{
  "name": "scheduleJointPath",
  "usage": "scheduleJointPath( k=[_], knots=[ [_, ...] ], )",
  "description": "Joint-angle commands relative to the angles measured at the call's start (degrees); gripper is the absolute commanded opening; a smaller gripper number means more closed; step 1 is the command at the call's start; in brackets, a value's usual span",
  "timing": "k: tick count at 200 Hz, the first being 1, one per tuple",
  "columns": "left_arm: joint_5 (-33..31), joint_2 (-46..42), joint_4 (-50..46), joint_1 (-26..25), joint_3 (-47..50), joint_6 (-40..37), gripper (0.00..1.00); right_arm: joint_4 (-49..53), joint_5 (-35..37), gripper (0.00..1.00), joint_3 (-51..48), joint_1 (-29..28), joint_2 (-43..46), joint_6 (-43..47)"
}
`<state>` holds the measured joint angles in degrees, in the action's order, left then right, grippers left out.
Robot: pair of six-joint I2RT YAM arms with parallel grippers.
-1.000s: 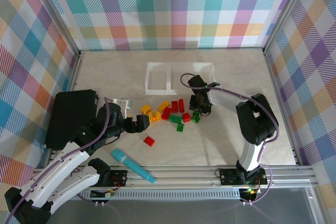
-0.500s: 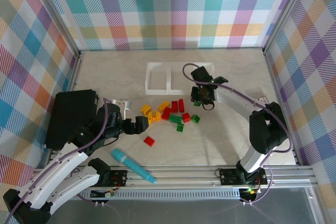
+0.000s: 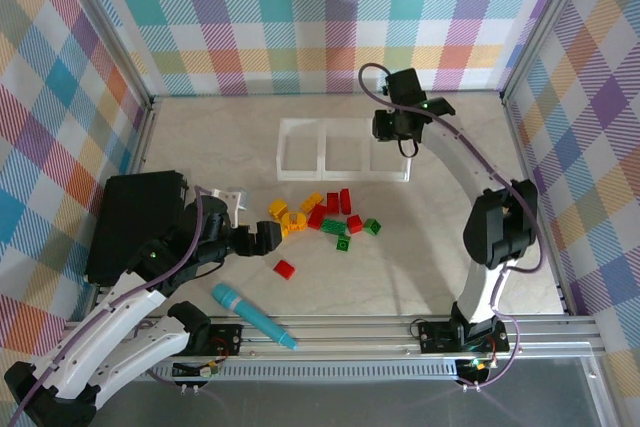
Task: Sort the legos into containers by color
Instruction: Place the lego in the container.
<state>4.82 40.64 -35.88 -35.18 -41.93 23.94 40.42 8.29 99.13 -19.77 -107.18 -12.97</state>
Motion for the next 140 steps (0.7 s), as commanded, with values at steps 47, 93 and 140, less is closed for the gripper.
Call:
scheduleJointPath(
  k=[47,93,140],
  knots=[
    [-0.67,-0.51,-1.52,-0.77,-2.08,-1.09,1.00,0.17,-6.52,0.29,6.93,3.42,-9.16,5.39],
    [-0.42,0.66,-2.88,-0.94,-2.80,-1.11,0.99,-0.89,-10.57,0.29,9.14,3.42,-14.71,6.34],
    [-0.33,0.71,-2.80,-1.21,-2.58,-1.10,1.00,-0.82,-10.47,0.30,10.64,4.03,-17.74,7.39]
  ],
)
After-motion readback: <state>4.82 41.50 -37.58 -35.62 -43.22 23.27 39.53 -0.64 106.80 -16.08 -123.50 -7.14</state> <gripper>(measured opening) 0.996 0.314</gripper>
